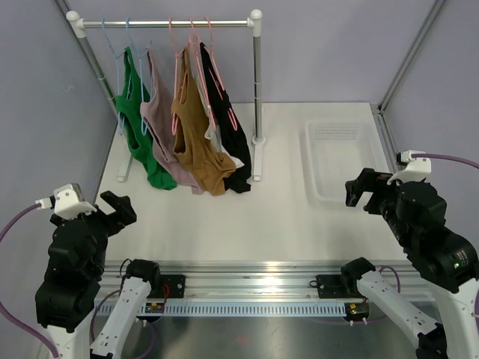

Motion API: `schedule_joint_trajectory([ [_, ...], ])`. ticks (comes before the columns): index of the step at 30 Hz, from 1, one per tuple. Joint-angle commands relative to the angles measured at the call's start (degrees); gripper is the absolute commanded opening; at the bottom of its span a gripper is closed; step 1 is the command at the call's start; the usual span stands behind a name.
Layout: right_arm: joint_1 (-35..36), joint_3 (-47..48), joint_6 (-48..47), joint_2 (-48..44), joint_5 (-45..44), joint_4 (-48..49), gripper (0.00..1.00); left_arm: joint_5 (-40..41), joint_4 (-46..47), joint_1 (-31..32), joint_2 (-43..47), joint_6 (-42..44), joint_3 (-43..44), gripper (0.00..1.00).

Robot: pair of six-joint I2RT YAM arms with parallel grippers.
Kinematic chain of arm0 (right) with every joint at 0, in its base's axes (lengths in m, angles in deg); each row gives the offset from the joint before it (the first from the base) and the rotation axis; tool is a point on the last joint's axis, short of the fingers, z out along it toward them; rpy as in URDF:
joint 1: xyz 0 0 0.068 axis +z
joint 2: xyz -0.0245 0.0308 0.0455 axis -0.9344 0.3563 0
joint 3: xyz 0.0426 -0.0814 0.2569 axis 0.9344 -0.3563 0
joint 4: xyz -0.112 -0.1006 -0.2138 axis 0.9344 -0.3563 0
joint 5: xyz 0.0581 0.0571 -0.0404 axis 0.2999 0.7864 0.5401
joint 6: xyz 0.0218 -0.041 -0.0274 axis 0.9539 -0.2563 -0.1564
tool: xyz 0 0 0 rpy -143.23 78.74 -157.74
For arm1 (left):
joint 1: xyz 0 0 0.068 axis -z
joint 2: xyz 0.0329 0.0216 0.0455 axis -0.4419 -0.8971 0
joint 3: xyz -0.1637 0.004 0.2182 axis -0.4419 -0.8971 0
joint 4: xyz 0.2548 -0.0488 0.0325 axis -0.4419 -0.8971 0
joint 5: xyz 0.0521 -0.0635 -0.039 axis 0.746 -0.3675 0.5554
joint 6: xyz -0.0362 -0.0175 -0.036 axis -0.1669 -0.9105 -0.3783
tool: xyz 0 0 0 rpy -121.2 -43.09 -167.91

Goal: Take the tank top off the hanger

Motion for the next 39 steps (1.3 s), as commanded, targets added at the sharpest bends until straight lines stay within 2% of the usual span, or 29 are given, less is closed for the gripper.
schedule_joint_trajectory([
  [1, 0.39, 1.78, 0.32, 0.64, 1.83, 1.96, 0.99, 3.80, 2.19, 0.26, -2.48, -3.52, 1.71, 0.99],
  [7, 0.21, 0.82, 1.28, -0.07, 8.94, 4.85, 0.99, -6.47, 7.01, 0.17, -10.82, -3.87, 4.27, 0.99],
  [10, 0.30, -0.23, 2.25, 0.02, 11.23, 5.82, 0.99, -18.04, 12.64, 0.26, -17.41, -5.45, 4.88, 0.99],
  [14, 0.30, -2.34, 2.95, 0.11, 12.64, 6.70, 1.00, -23.19, 16.34, 2.09, -26.29, -7.30, 10.23, 0.99],
  [16, 0.30, -3.22, 3.04, 0.20, 13.26, 7.05, 0.99, -21.97, 17.39, 4.64, -30.94, -7.57, 14.62, 0.99],
  [18, 0.30, -3.93, 3.13, 0.20, 13.78, 7.67, 0.99, -18.45, 17.48, 9.82, -34.46, -7.57, 19.89, 0.99],
  [19, 0.30, -4.36, 3.13, 0.29, 13.78, 7.84, 0.99, -14.70, 17.14, 12.02, -38.48, -7.39, 22.35, 0.99],
  [20, 0.30, -4.46, 3.13, 0.29, 13.96, 8.11, 1.00, -12.40, 16.52, 16.82, -40.61, -7.04, 24.63, 0.99],
  [22, 0.30, -4.63, 3.22, 0.55, 14.31, 8.55, 1.00, -4.70, 14.33, 21.42, -45.61, -6.08, 32.63, 0.99],
  [24, 0.30, -4.63, 3.22, 0.46, 14.83, 8.72, 0.99, -0.35, 12.14, 25.82, -53.17, -4.76, 40.86, 0.98],
  [27, 0.30, -4.28, 3.04, 0.03, 15.54, 8.55, 1.00, 6.50, 11.60, 27.68, -62.15, -2.83, 47.57, 0.93],
  [28, 0.30, -4.19, 3.13, -0.15, 15.72, 8.37, 0.99, 10.78, 11.42, 27.94, -64.34, -1.95, 52.30, 0.92],
  [35, 0.30, -3.75, 3.39, -3.58, 17.47, 7.15, 1.00, 13.64, 12.92, 27.42, -82.54, 3.95, 72.27, 0.77],
  [39, 0.30, -4.19, 3.83, -4.90, 19.06, 7.23, 1.00, 13.20, 14.75, 26.02, -89.49, 4.47, 78.27, 0.69],
])
